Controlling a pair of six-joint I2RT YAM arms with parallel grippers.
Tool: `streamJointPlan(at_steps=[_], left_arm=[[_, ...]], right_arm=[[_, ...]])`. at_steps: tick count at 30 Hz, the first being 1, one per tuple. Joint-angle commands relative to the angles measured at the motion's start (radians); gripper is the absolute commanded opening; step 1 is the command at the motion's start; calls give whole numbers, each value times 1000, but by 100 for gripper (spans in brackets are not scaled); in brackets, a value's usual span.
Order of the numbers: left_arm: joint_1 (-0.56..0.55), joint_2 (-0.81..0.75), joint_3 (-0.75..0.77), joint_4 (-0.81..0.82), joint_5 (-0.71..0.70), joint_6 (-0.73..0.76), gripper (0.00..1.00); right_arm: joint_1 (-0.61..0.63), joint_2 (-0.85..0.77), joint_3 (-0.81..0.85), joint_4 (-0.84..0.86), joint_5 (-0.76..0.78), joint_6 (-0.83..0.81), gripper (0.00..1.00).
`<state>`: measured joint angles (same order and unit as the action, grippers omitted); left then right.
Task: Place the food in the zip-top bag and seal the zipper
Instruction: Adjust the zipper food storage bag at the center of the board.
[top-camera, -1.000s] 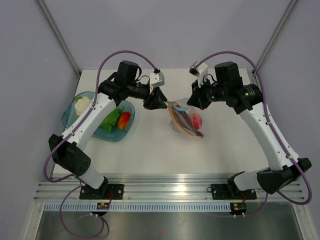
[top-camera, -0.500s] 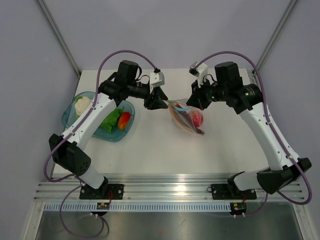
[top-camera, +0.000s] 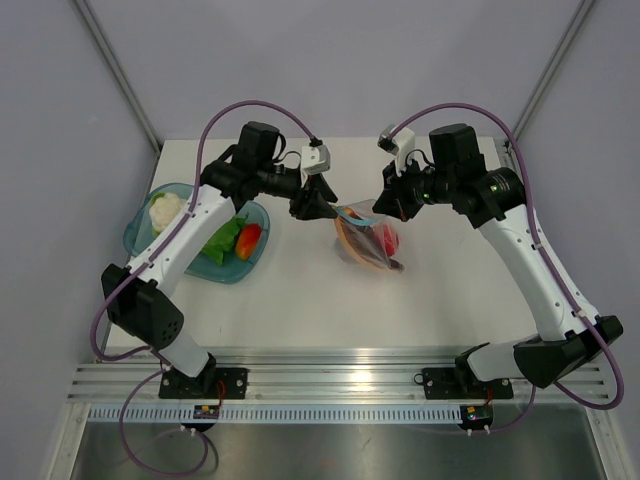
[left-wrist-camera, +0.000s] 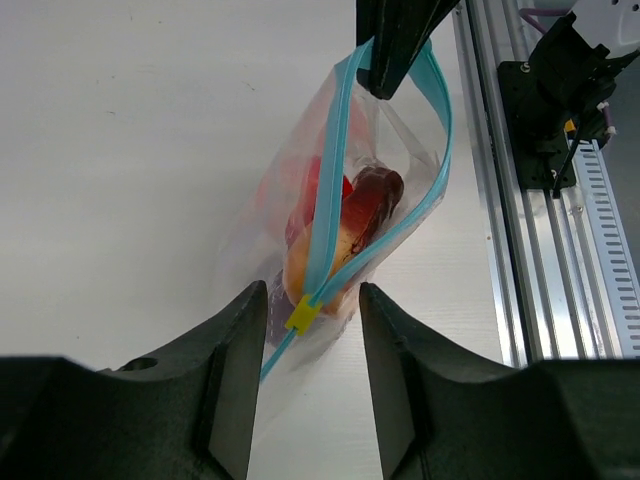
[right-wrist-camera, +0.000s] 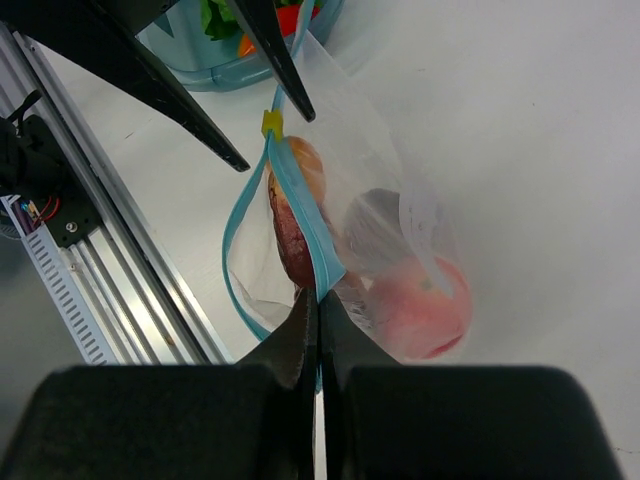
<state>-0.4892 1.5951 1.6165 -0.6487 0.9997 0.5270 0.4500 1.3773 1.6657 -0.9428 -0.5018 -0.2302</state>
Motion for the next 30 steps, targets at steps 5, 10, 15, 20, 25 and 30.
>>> streamJointPlan(at_steps=[5, 10, 15, 20, 25, 30], left_arm=[[-3, 29, 20, -66, 73, 50, 25], [-3, 22, 19, -65, 65, 42, 24], [-2, 16, 8, -78, 56, 36, 18], [1, -10, -33, -88, 39, 42, 17], [17, -41, -95, -75, 36, 34, 16], [35, -75, -133, -60, 34, 25, 16]], right_arm=[[9, -23, 26, 27, -34, -14, 0], [7, -24, 19, 32, -29, -14, 0], [9, -35, -3, 36, 21, -27, 0], [6, -55, -29, 29, 86, -52, 0], [6, -69, -46, 29, 129, -61, 0], [4, -67, -52, 24, 152, -60, 0]])
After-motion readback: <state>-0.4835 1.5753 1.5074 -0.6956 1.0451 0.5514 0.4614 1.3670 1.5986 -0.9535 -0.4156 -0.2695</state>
